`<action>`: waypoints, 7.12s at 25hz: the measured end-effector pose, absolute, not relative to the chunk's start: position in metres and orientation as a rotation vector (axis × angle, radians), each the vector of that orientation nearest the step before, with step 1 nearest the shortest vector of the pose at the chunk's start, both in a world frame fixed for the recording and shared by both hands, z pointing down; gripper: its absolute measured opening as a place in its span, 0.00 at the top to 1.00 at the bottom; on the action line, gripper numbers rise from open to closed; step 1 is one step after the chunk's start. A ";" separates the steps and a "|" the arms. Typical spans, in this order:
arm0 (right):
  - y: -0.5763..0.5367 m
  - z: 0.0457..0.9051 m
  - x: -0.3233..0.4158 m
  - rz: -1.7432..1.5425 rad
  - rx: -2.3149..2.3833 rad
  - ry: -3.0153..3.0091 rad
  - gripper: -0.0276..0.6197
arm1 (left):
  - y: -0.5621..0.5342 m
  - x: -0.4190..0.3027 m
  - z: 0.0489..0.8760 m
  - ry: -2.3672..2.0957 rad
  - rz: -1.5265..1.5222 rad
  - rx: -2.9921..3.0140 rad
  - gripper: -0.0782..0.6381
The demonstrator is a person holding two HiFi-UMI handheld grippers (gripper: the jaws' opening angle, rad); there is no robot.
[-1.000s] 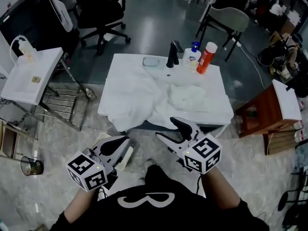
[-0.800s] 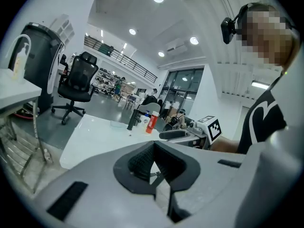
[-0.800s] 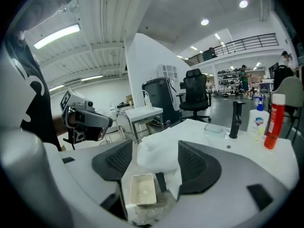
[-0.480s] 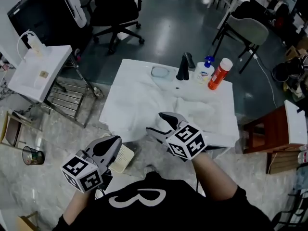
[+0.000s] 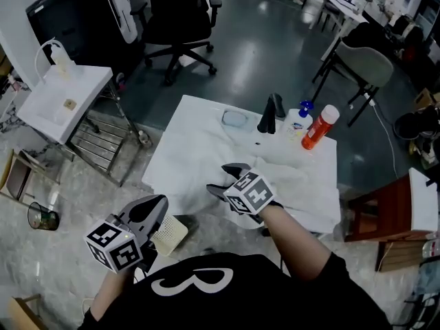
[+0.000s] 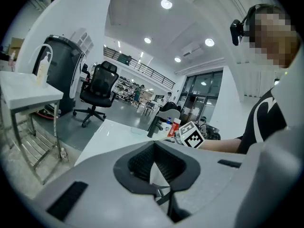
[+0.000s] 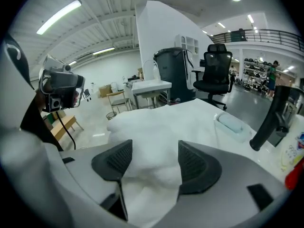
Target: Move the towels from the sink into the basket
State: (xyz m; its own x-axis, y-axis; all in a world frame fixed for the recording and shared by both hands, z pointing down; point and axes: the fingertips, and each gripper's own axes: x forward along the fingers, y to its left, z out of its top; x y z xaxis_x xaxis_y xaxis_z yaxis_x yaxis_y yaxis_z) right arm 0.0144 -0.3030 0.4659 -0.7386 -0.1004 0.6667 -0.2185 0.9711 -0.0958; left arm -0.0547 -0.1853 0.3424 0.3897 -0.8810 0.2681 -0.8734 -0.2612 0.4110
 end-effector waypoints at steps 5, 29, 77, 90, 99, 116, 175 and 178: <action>-0.310 0.487 0.009 0.284 0.166 -2.387 0.52 | -0.195 -0.060 0.350 -1.529 -0.002 2.149 0.88; -0.301 0.467 0.003 0.421 0.100 -2.410 0.80 | -0.173 -0.095 0.361 -1.582 -0.025 2.077 0.88; 0.018 0.237 -0.210 0.418 -0.176 -2.951 0.80 | 0.129 -0.277 0.344 -1.847 -0.194 1.834 0.88; 0.037 0.315 -0.255 0.509 -0.224 -2.811 0.80 | 0.174 -0.305 0.355 -1.925 -0.158 1.724 0.88; 0.037 0.372 -0.270 0.597 -0.242 -2.714 0.80 | 0.177 -0.304 0.377 -1.906 -0.086 1.672 0.88; -0.020 0.555 -0.277 0.753 -0.014 -2.465 0.80 | 0.168 -0.315 0.477 -1.824 -0.073 1.511 0.88; -0.062 0.440 -0.147 0.710 0.252 -2.658 0.47 | 0.000 -0.206 0.427 -1.419 0.069 2.043 0.88; -0.084 0.419 -0.122 0.725 0.324 -2.698 0.47 | -0.023 -0.187 0.411 -1.377 0.063 2.100 0.88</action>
